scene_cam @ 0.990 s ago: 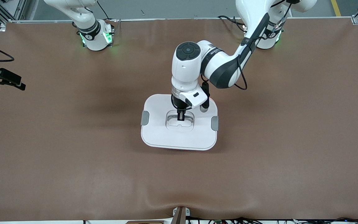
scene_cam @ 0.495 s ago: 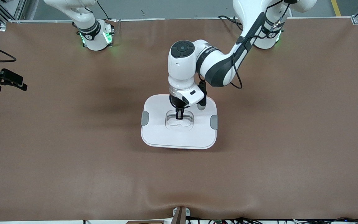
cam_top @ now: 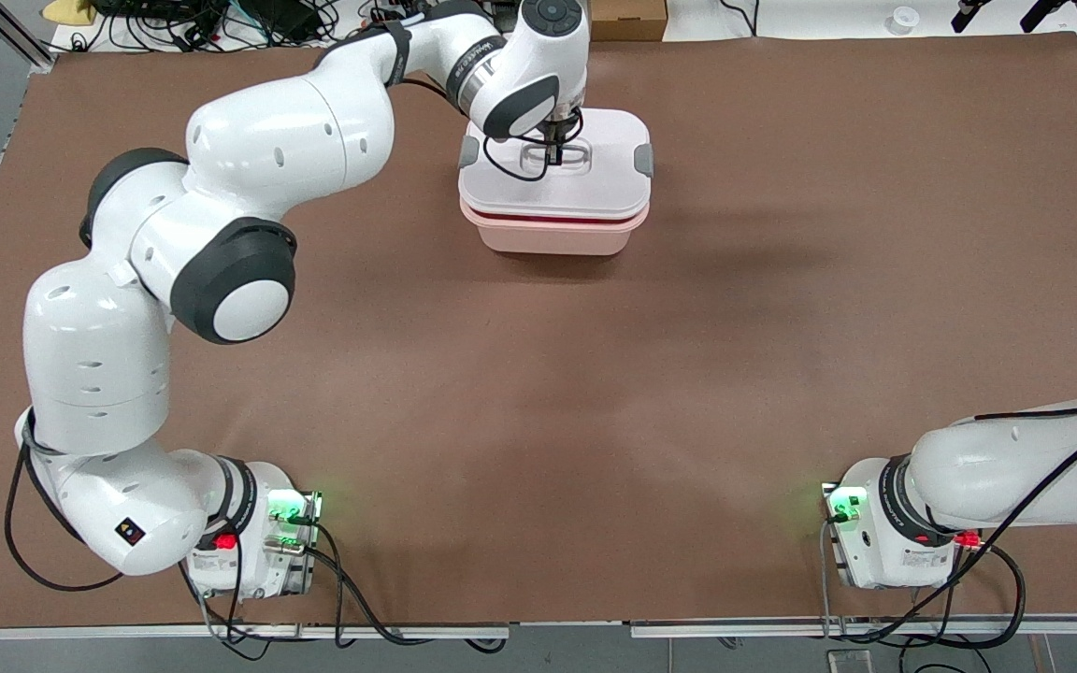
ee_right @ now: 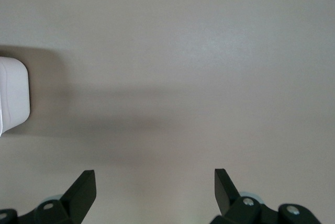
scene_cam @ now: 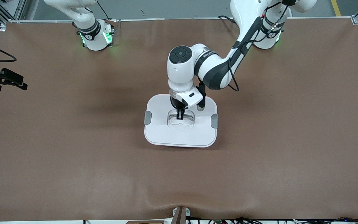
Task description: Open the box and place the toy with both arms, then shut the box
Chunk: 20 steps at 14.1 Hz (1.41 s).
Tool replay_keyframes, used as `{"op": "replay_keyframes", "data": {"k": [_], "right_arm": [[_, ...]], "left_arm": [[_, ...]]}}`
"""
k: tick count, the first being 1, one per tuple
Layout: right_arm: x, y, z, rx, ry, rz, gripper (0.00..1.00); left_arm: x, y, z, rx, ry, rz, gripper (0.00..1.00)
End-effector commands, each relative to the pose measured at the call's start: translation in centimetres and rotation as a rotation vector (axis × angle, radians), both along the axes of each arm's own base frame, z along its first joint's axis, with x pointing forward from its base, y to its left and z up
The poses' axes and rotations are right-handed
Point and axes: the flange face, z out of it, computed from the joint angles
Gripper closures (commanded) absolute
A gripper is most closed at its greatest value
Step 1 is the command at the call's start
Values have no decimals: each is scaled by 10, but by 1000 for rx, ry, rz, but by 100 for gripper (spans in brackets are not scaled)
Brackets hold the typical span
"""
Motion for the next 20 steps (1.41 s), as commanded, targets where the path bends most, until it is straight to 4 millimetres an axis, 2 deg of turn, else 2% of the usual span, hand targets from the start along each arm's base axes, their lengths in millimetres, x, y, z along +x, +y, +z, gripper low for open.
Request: {"op": "replay_keyframes", "data": {"k": [1, 6, 9, 16, 20], "right_arm": [[-2, 1, 6, -26, 16, -10, 0], [-9, -1, 13, -40, 57, -101, 0], [-9, 1, 16, -61, 53, -95, 0], [-7, 0, 21, -62, 37, -91, 0], [-8, 1, 23, -60, 34, -89, 0]], "left_arm": [[-4, 4, 6, 21, -20, 5, 100], [-12, 10, 17, 23, -21, 4, 100], [-13, 9, 10, 27, -14, 3, 100], [-12, 7, 18, 9, -25, 10, 100], [-11, 6, 14, -1, -32, 7, 100]]}}
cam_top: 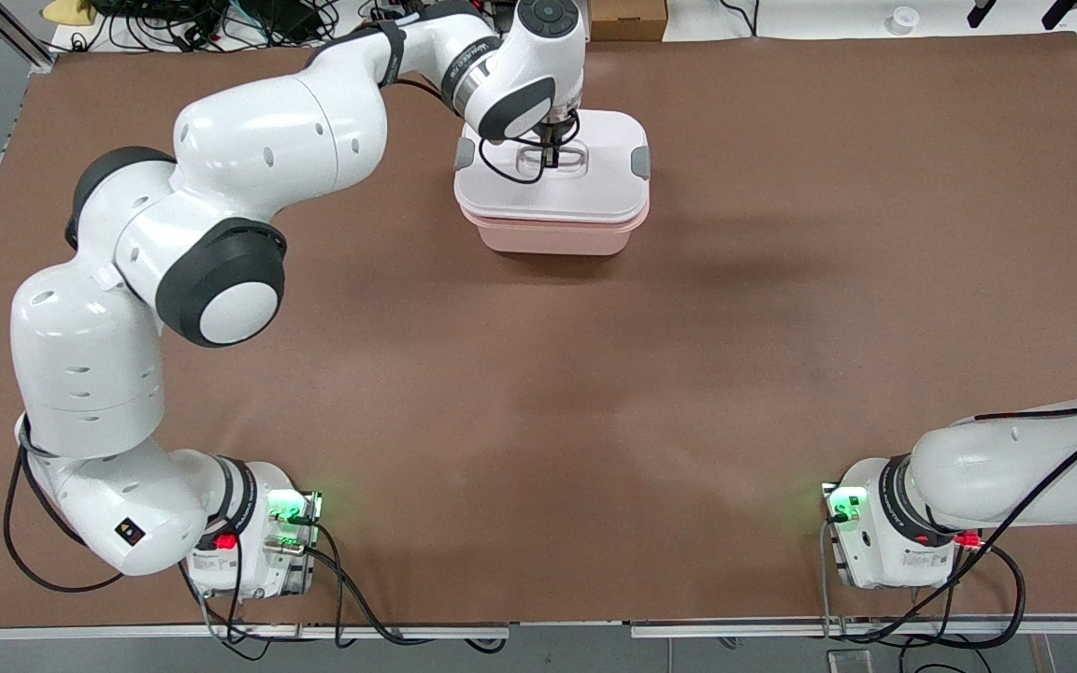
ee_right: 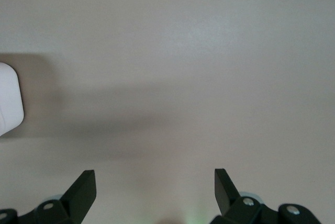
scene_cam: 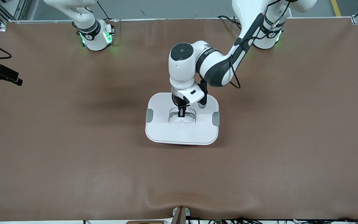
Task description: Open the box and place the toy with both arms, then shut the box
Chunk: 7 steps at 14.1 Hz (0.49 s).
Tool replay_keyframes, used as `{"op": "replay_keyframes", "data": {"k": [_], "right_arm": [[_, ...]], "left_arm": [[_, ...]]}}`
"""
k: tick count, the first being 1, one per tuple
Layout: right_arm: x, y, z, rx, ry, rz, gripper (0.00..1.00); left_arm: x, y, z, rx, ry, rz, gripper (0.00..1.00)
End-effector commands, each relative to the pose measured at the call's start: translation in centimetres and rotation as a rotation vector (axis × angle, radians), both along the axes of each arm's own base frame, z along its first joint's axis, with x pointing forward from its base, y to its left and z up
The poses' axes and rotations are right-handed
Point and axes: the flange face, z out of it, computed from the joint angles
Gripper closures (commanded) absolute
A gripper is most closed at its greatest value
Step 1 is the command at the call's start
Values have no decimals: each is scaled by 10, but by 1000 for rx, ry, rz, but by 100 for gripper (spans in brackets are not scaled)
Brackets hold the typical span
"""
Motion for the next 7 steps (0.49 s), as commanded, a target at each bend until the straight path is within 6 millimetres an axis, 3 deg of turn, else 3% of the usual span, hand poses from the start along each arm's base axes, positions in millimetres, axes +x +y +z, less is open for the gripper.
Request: {"op": "replay_keyframes", "data": {"k": [1, 7], "right_arm": [[0, 3, 5, -22, 3, -5, 0], [0, 3, 6, -24, 1, -5, 0]], "left_arm": [[-4, 0, 6, -3, -32, 5, 100], [-3, 0, 0, -10, -31, 23, 100]]}}
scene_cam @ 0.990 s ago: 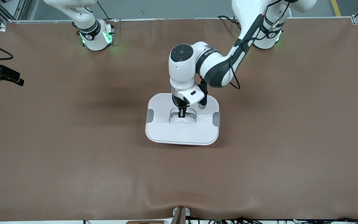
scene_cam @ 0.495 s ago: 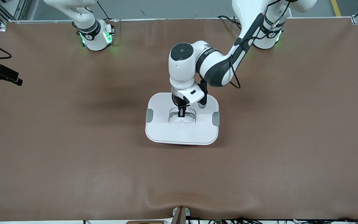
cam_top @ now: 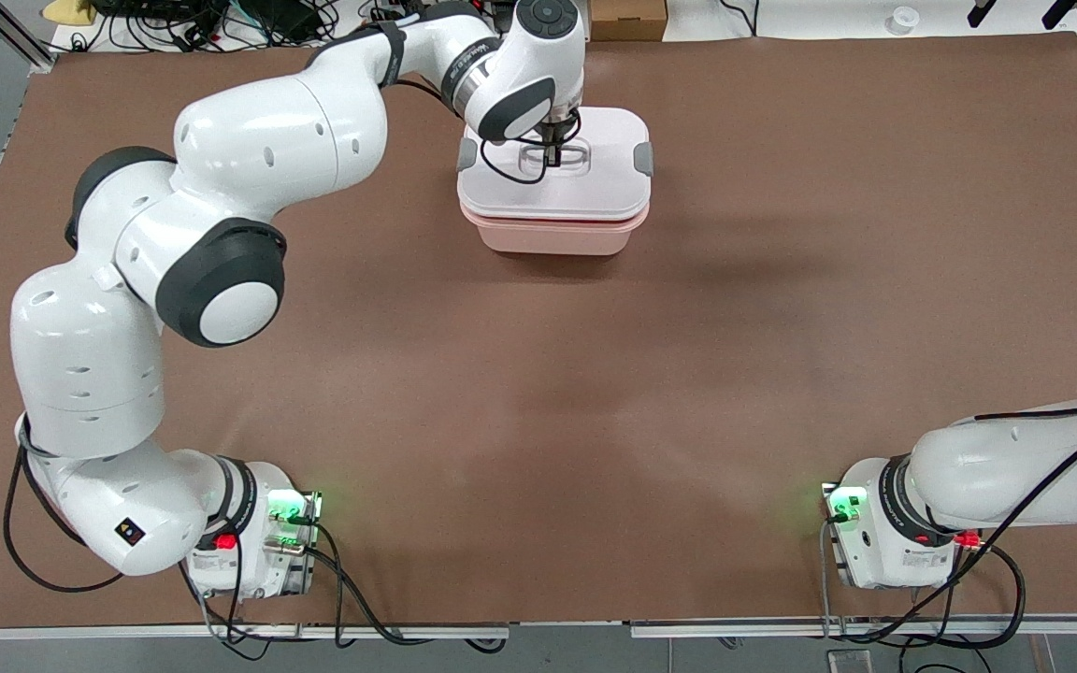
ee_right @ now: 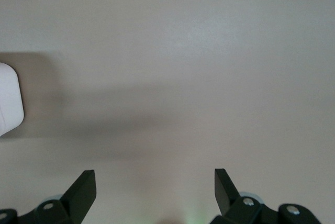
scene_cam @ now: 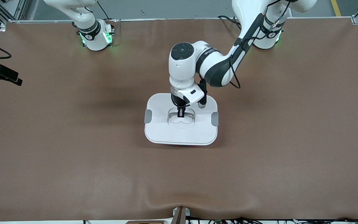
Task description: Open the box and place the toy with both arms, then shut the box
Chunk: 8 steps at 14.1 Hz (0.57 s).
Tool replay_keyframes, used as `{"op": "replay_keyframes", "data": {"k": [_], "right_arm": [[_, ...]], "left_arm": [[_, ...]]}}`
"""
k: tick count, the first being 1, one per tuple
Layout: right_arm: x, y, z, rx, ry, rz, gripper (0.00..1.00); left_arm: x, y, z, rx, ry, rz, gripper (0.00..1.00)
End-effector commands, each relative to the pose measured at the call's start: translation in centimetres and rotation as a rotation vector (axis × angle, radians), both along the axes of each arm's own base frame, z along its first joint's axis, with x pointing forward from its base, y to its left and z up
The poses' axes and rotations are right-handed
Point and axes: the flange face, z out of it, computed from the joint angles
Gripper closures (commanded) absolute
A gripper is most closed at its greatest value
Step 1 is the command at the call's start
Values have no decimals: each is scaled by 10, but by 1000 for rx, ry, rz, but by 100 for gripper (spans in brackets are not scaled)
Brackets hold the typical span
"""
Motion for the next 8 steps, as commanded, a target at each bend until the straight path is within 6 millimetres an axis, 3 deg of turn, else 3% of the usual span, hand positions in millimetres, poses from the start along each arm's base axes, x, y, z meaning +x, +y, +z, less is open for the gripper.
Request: {"op": "replay_keyframes", "data": {"k": [1, 8], "right_arm": [[0, 3, 10, -25, -8, -7, 0], [1, 3, 11, -25, -11, -8, 0]], "left_arm": [[-3, 0, -1, 7, -23, 7, 100], [-8, -5, -3, 4, -22, 5, 100]]}}
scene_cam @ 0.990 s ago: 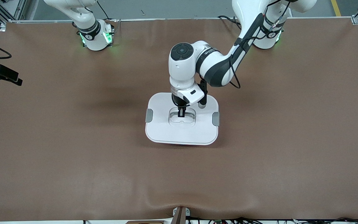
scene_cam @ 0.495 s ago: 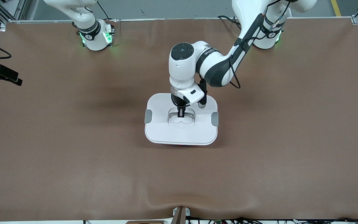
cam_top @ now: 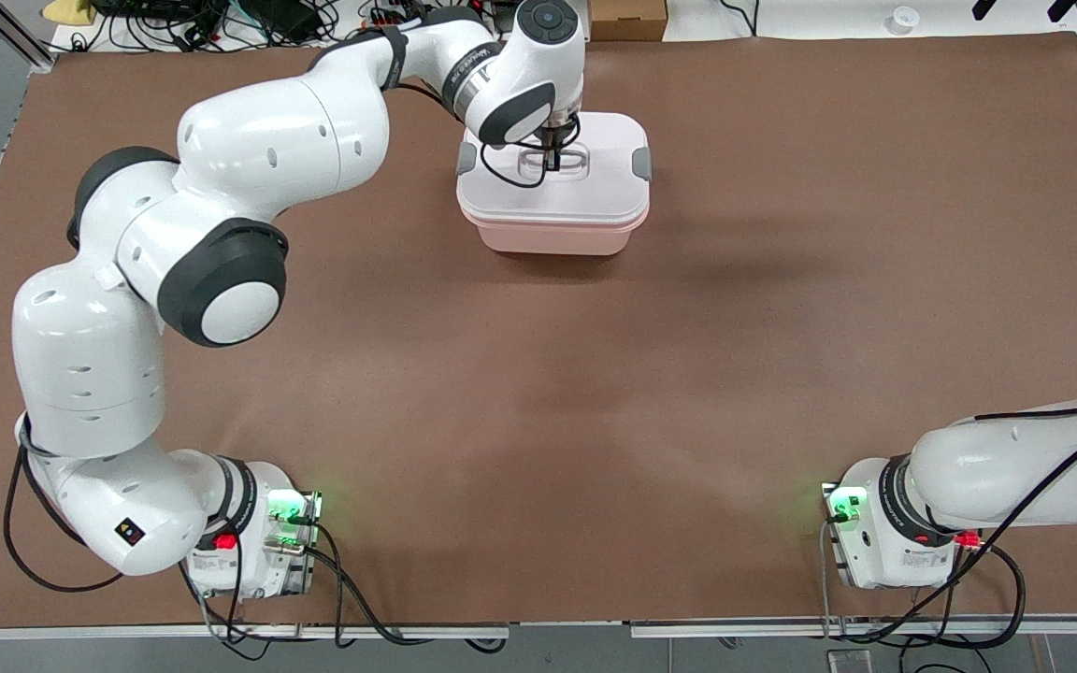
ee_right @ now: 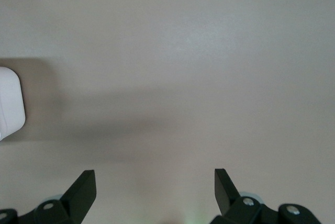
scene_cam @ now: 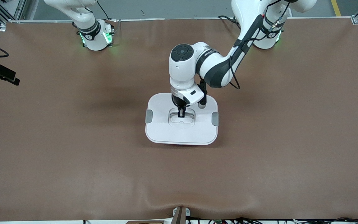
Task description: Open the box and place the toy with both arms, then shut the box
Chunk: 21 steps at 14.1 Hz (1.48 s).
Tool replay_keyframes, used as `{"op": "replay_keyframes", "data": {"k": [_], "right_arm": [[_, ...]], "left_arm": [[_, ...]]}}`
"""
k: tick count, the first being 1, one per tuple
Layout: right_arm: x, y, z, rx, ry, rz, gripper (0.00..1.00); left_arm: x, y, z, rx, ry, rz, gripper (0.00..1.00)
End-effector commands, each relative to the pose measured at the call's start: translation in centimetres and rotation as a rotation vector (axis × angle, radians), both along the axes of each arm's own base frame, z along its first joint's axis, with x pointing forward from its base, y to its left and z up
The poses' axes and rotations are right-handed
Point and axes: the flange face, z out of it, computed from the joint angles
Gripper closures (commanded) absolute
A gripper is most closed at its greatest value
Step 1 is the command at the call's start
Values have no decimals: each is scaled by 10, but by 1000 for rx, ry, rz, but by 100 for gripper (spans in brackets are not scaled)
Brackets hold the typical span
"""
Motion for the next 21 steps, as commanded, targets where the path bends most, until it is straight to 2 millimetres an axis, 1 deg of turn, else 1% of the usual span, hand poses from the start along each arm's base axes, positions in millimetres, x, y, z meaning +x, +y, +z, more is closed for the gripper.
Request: {"op": "replay_keyframes", "data": {"k": [1, 5, 7, 16, 19, 21], "right_arm": [[2, 5, 3, -23, 6, -5, 0], [0, -4, 4, -22, 5, -14, 0], [1, -1, 4, -21, 3, -11, 0], [1, -1, 3, -18, 6, -13, 0], [1, -2, 3, -18, 6, -14, 0], [1, -1, 3, -16, 6, -12, 0]], "left_arm": [[-6, -4, 4, -3, -28, 15, 100], [-7, -4, 0, 17, -38, 3, 100], [-7, -3, -6, 24, -32, 4, 100], [-6, -2, -8, 25, -29, 6, 100], [-7, 2, -17, 39, -19, 7, 100], [-8, 1, -17, 38, -18, 7, 100]]}}
